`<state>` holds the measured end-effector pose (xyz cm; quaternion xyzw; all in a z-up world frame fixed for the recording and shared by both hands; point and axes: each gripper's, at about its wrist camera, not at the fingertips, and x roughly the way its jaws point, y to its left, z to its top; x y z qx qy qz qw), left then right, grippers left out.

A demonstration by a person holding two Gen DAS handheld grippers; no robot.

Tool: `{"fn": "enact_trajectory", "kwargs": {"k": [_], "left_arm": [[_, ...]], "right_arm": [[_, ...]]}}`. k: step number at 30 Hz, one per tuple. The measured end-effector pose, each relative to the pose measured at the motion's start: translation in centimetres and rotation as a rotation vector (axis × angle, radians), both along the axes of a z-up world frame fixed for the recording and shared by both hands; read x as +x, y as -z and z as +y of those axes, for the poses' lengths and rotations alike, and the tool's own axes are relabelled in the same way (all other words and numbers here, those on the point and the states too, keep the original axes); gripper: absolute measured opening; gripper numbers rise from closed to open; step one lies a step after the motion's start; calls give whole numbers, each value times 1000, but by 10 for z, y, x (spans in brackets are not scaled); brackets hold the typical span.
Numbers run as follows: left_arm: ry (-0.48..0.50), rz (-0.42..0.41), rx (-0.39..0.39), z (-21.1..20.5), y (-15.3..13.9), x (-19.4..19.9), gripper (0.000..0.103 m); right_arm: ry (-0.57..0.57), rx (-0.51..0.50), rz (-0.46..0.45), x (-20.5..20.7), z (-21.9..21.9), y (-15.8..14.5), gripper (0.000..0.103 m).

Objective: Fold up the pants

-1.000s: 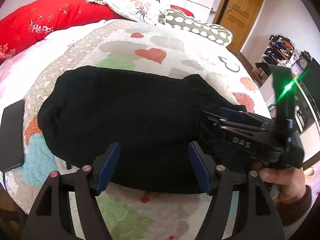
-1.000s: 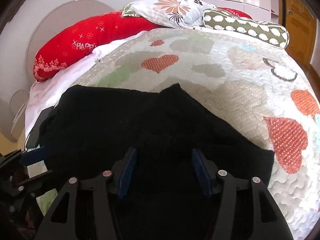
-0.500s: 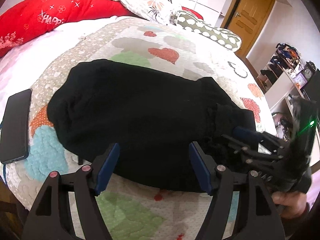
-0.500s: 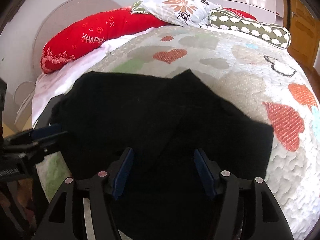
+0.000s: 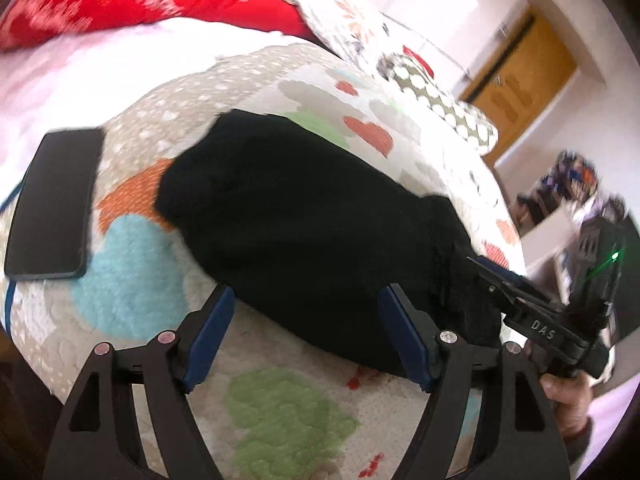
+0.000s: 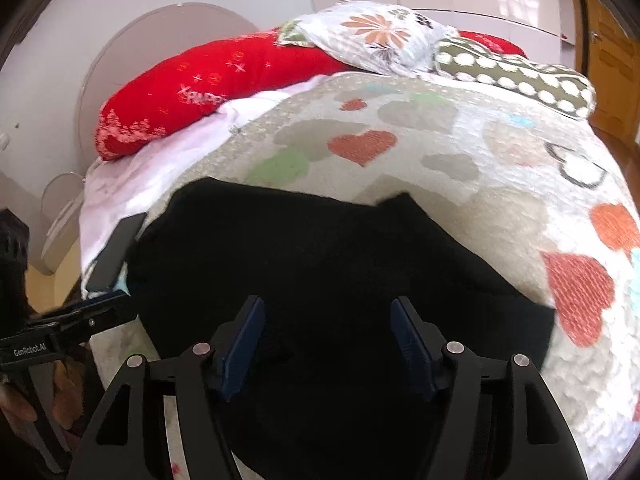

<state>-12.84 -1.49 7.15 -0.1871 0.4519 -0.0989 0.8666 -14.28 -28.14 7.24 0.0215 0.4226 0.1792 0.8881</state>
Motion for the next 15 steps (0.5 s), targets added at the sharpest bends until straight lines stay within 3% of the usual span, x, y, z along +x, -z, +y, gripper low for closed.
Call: {"fn": "enact_trajectory", "kwargs": {"k": [7, 15], "left_arm": [[-80, 9, -102, 27, 12, 4, 84], [-118, 52, -117, 36, 27, 19, 84]], "right_arm": [[-97, 8, 6, 28, 38, -6, 76], [-204, -25, 3, 66, 90, -11, 80]]}}
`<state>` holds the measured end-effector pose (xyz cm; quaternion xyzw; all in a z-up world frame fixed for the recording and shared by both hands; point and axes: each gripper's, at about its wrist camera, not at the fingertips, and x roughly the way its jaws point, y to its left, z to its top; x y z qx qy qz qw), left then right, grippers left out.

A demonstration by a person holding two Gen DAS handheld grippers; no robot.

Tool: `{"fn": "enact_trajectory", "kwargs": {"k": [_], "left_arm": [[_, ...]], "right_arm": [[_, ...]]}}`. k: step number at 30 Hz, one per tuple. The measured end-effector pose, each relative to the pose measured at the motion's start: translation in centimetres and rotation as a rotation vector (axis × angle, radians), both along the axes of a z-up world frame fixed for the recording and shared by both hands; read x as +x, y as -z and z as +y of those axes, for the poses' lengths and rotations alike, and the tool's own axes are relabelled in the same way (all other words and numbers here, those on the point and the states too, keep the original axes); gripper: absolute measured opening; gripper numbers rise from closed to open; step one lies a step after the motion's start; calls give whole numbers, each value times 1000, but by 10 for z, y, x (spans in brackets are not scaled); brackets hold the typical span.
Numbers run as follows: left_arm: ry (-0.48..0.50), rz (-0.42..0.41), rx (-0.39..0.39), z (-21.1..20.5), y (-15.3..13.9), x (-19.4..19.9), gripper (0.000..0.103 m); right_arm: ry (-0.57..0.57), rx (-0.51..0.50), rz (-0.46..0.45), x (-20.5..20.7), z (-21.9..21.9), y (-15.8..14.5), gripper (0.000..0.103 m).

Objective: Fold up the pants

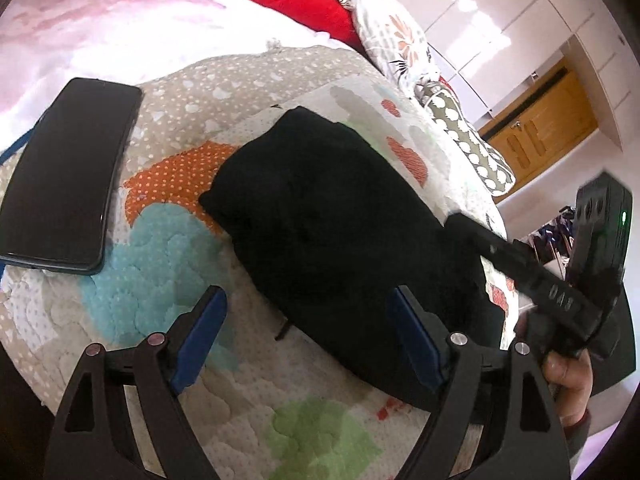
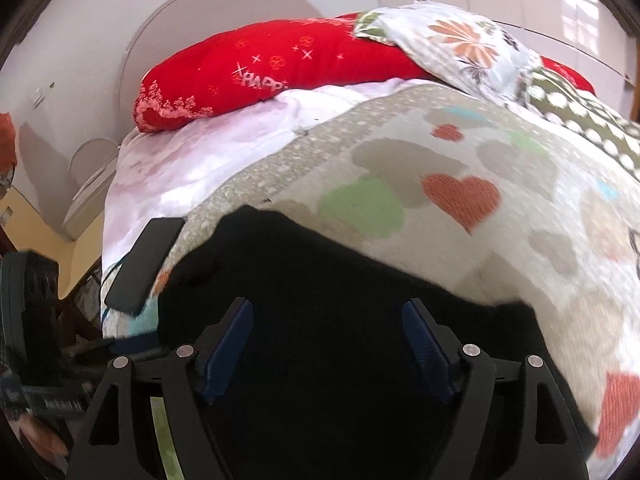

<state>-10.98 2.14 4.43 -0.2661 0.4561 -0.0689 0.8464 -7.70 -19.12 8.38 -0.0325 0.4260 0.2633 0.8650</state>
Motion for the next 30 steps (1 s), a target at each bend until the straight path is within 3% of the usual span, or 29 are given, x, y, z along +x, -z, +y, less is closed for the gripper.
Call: {"fn": "enact_trajectory", "kwargs": {"k": [12, 17, 19, 20, 21, 24, 30], "left_arm": [[-11, 0, 4, 2, 10, 15, 87], [-18, -16, -21, 5, 12, 20, 88], [-15, -37, -23, 6, 11, 20, 87], [-13, -46, -17, 6, 10, 20, 76], [-14, -55, -2, 6, 7, 19, 54], [-2, -96, 54, 3, -9, 13, 25], [82, -293, 160, -31, -65, -12, 22]], "right_arm": [[-176, -98, 47, 59, 88, 27, 81], [-205, -60, 108, 75, 103, 50, 80], [-194, -16, 139, 78, 105, 61, 69], [-188, -7, 133, 78, 105, 63, 66], [-186, 6, 126, 76, 104, 63, 52], [-183, 55, 131, 75, 92, 49, 35], [-157, 253, 67, 63, 42, -7, 34]]}}
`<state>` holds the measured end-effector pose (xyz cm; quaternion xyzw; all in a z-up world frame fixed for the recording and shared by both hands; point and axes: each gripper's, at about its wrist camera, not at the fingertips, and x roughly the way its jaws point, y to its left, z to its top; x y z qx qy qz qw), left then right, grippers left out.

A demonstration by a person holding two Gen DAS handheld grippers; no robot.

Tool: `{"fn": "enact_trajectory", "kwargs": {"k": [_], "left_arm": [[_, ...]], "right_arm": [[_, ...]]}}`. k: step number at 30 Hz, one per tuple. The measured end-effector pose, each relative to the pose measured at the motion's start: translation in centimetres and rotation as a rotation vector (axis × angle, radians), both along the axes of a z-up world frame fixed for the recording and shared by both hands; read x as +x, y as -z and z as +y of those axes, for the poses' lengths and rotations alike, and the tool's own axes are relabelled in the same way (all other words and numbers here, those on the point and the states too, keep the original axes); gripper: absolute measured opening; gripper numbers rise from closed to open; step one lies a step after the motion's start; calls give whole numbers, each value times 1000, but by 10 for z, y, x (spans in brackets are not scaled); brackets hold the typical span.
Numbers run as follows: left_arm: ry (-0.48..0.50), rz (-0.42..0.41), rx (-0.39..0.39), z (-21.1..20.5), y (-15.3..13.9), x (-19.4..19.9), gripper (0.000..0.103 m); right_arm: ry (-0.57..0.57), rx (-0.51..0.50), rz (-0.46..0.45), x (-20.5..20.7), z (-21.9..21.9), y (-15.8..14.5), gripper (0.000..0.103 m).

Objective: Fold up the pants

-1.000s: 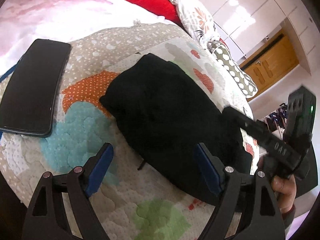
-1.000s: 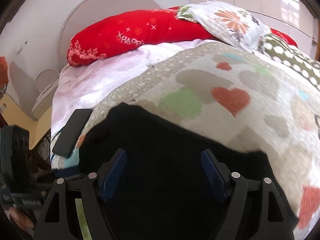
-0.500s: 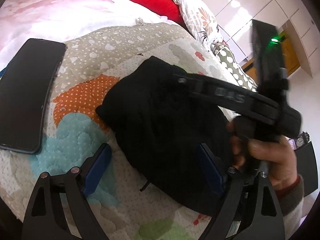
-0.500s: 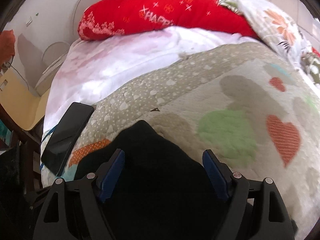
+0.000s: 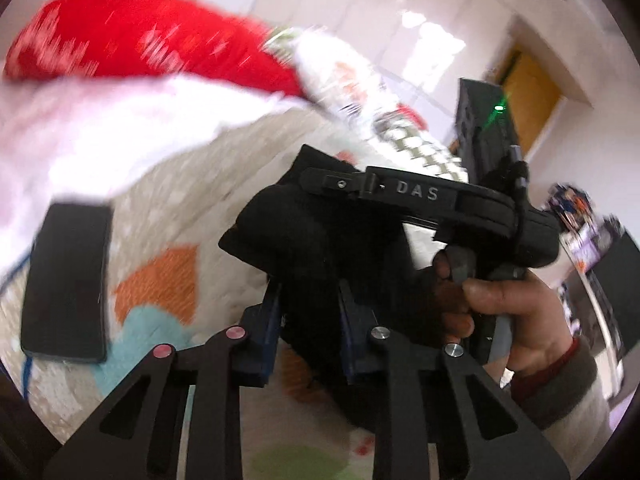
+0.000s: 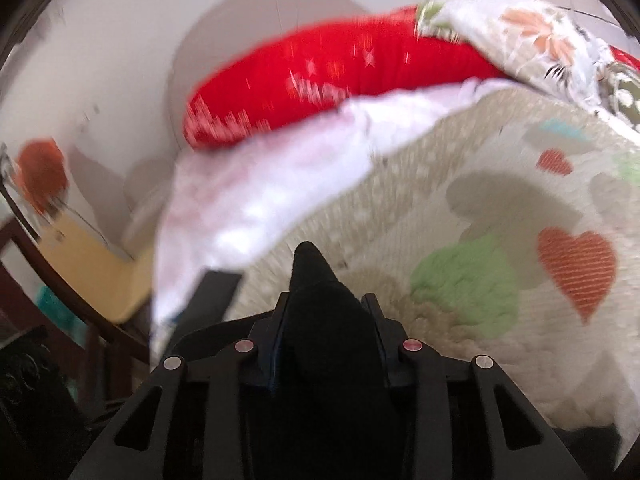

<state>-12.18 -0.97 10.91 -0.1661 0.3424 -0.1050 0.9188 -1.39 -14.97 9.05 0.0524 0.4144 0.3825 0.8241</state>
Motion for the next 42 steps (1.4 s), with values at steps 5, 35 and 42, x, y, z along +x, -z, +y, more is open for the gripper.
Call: {"fn": "enact_trajectory", "kwargs": {"k": [5, 35, 42], "left_arm": [[156, -134, 82, -56, -34, -20, 22], [446, -33, 302, -144, 23, -32, 84], [438, -64, 244, -138, 13, -34, 84]], "right_arm": [[79, 117, -55, -27, -74, -40, 34], [560, 133, 200, -150, -243, 52, 91], [487, 15, 16, -182, -227, 12, 19]]}}
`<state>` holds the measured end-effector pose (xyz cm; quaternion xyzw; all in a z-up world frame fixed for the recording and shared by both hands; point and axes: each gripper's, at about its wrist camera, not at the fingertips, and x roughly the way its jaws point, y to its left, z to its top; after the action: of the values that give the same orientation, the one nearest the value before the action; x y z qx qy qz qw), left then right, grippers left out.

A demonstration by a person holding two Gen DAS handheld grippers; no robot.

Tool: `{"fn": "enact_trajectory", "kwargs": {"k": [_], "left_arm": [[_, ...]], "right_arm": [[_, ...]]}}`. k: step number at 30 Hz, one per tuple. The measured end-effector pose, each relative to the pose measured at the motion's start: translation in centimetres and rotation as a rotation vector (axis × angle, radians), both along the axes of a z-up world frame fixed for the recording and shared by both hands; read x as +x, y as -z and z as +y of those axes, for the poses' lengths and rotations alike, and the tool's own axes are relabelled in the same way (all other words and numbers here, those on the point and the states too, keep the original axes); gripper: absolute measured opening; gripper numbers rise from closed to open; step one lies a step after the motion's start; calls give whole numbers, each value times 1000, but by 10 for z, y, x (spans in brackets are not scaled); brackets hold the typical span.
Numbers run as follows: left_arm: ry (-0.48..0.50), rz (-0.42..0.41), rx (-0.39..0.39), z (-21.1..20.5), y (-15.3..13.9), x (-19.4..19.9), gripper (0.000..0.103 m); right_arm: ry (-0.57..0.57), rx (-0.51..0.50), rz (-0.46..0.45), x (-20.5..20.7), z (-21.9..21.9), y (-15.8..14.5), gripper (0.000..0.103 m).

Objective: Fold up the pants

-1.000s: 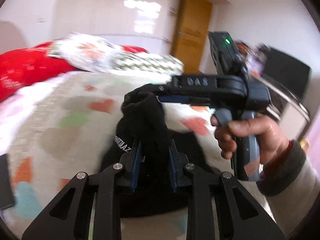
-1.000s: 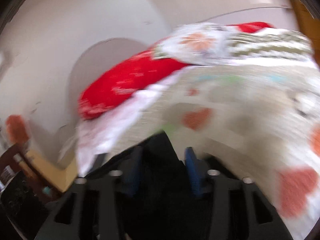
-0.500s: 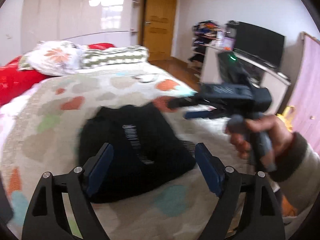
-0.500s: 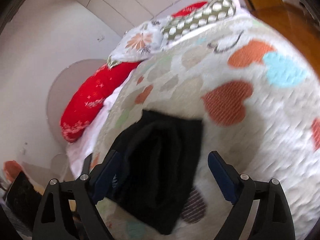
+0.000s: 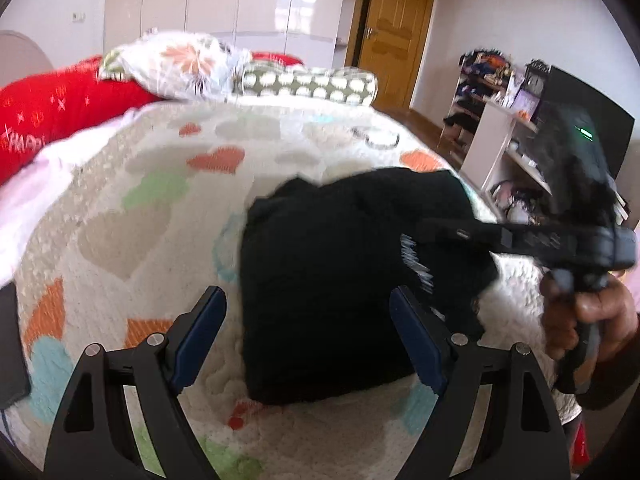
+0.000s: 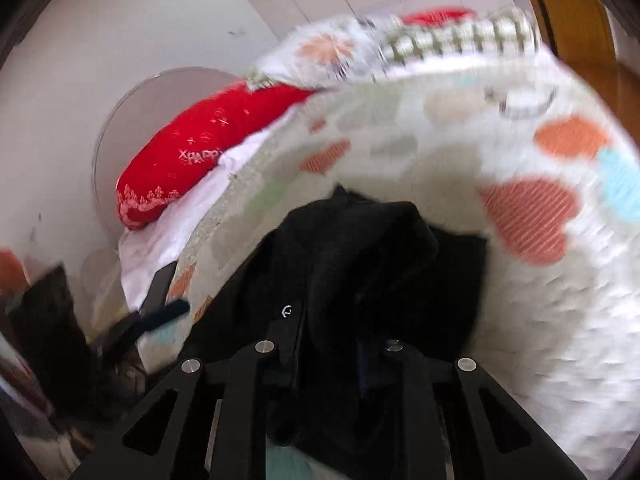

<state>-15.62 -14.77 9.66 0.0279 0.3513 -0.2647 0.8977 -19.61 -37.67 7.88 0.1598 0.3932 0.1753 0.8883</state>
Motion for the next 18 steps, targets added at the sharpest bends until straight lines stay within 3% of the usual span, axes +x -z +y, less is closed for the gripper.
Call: {"fn": "enact_trajectory", "kwargs": {"k": [2, 7, 10, 13, 16, 18], "left_arm": [[6, -3, -13, -1, 4, 3, 84], [21, 105, 43, -17, 37, 15, 84], [10, 110, 23, -11, 34, 14, 84], [-10, 114, 15, -5, 31, 15, 84], [-25, 101, 5, -2, 27, 12, 84], [-24, 97, 12, -2, 29, 13, 84]], "right_arm": [[16, -9, -17, -14, -9, -5, 19], [55, -84, 128, -8, -19, 37, 38], [91, -61, 100, -12, -33, 15, 53], [137, -114, -14, -10, -43, -23, 59], [60, -133, -79, 13, -25, -47, 59], [-27, -177, -86, 41, 3, -47, 59]]}}
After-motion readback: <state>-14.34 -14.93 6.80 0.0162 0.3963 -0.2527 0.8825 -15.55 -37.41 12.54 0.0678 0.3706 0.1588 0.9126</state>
